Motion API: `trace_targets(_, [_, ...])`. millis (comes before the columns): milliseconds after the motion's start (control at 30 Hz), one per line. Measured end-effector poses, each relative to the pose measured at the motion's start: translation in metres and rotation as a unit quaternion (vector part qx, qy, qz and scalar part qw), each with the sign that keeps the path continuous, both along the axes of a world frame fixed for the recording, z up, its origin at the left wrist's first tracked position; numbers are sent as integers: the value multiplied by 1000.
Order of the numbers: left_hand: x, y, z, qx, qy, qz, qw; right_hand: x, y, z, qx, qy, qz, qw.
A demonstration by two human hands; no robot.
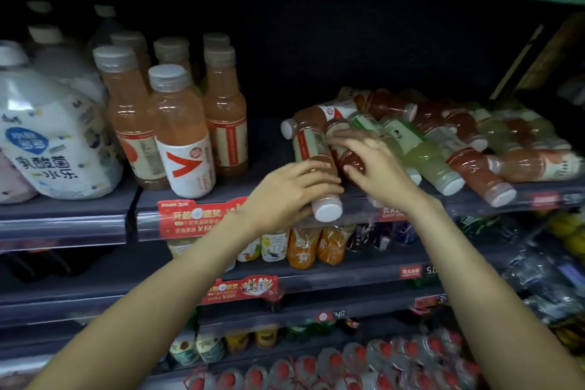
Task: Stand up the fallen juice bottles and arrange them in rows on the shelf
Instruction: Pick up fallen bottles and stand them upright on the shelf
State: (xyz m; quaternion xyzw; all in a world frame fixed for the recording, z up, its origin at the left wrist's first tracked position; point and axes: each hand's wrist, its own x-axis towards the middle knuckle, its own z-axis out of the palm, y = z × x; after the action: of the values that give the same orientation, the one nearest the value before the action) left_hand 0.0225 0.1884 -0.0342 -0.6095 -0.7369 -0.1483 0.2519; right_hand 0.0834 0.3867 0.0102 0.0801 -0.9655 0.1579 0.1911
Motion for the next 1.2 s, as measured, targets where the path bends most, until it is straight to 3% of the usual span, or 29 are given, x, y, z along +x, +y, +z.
trace_targets(100, [6, 4, 3, 104, -31, 9, 994, -9, -1, -3, -6, -51, 77, 996])
trace_targets(200, [13, 6, 35, 226, -80, 58, 969, -13, -7, 3, -108, -58, 100, 987])
trace_targets(433, [4, 1, 83, 335, -204, 176, 903, -28, -40, 22, -253, -54, 107, 960])
trace_targets(500, [1, -9, 76, 332, -188, 216, 899, -34, -53, 22, -268, -67, 102, 956])
trace_targets(700, [11, -46, 49, 238, -81, 252, 935, -46, -75, 15, -277, -73, 118, 951])
trace_targets(967, [14, -62, 38, 262, -59, 301, 915, -56, -91, 4, -324, -118, 201, 917])
trace_targets(1033, [15, -62, 34, 259, -30, 312, 913, -58, -78, 5, -233, -72, 168, 955])
trace_targets(1100, [13, -62, 31, 253, -3, 326, 911, -65, -58, 5, -30, -1, 82, 996])
trace_targets(1167, [11, -61, 30, 237, 38, 358, 902, -70, -40, 3, 163, -15, -11, 987])
trace_targets(1200, [10, -60, 30, 228, 60, 376, 896, -71, -34, 2, 200, -39, -38, 978])
